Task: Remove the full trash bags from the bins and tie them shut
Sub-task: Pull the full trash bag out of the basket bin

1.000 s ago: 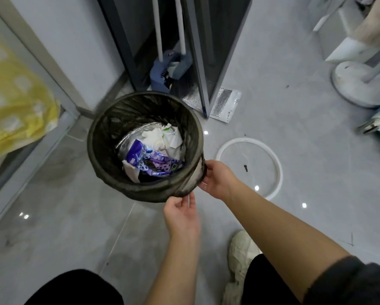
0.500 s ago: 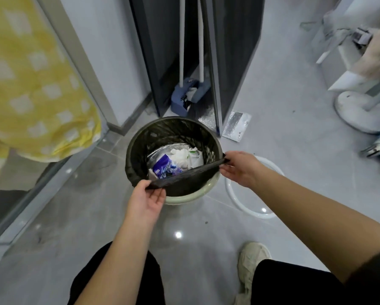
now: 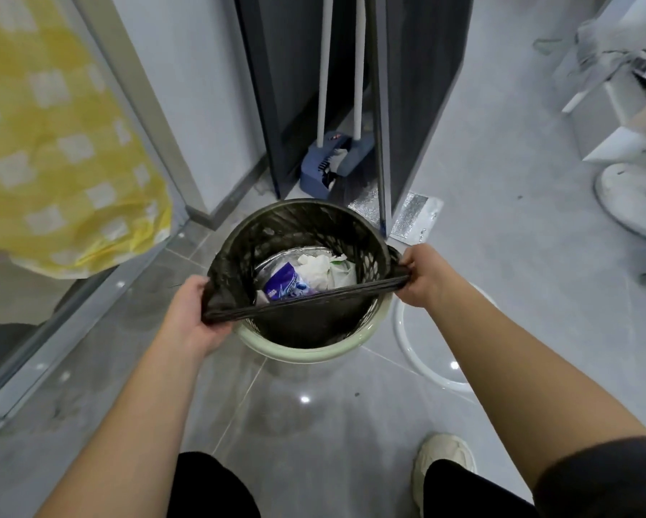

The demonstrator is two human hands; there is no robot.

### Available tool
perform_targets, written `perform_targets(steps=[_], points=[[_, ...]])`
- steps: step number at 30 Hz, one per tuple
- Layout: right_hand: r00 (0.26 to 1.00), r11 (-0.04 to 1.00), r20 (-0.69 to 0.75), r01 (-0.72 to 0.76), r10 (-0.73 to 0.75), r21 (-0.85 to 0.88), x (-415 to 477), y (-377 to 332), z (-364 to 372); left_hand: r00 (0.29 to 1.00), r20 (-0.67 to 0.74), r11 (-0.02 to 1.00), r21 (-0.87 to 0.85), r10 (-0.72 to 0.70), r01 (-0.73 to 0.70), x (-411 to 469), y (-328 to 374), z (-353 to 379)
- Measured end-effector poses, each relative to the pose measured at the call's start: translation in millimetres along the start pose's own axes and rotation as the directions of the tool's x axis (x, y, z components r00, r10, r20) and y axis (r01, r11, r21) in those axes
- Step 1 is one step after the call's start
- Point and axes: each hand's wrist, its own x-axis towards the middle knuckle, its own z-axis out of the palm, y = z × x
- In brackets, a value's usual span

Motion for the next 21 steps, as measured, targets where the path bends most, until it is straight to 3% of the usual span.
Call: perform_targets(steps=[2,4,6,9,12,15,19,21], points=[[1.0,0.967,-0.008,0.017,-0.019,-0.253,9,-2,-2,0.997,-0.055,0.979,0.199,0.053,-0.041,6,-4,-2],[0.999,0.846,-0.026,0.027,-0.048,-0.532,20,-6,-8,0.973,-0.145,0.896,0.432,0.181,-0.102,7,-7,-6],[0.997,0.698,-0.042,0.014,-0.063,-0.716,27,-13,-17,0.955,-0.15,0.846,0.513,0.256,-0.146,6,-4,-8],[0.999,0.509,-0.035,-0.014,-0.031,-0.86,23,-25,-29,0.973,-0.053,0.814,0.559,0.225,-0.157,-3,5,-9],[0.997,0.444,-0.041,-0.011,-0.058,-0.896,21,-39,-34,0.971,-0.05,0.711,0.69,0.235,-0.136,-5,10,-10],[0.985,0.472,-0.054,0.03,-0.163,-0.881,23,-42,-36,0.923,-0.132,0.686,0.708,0.361,-0.166,7,10,-13],[0.955,0.673,-0.019,0.195,-0.297,-0.714,34,-37,-33,0.897,-0.194,0.723,0.669,0.396,-0.174,27,15,-20],[0.956,0.799,-0.001,0.243,-0.292,-0.549,39,-33,-28,0.898,-0.208,0.726,0.669,0.388,-0.159,38,20,-16]])
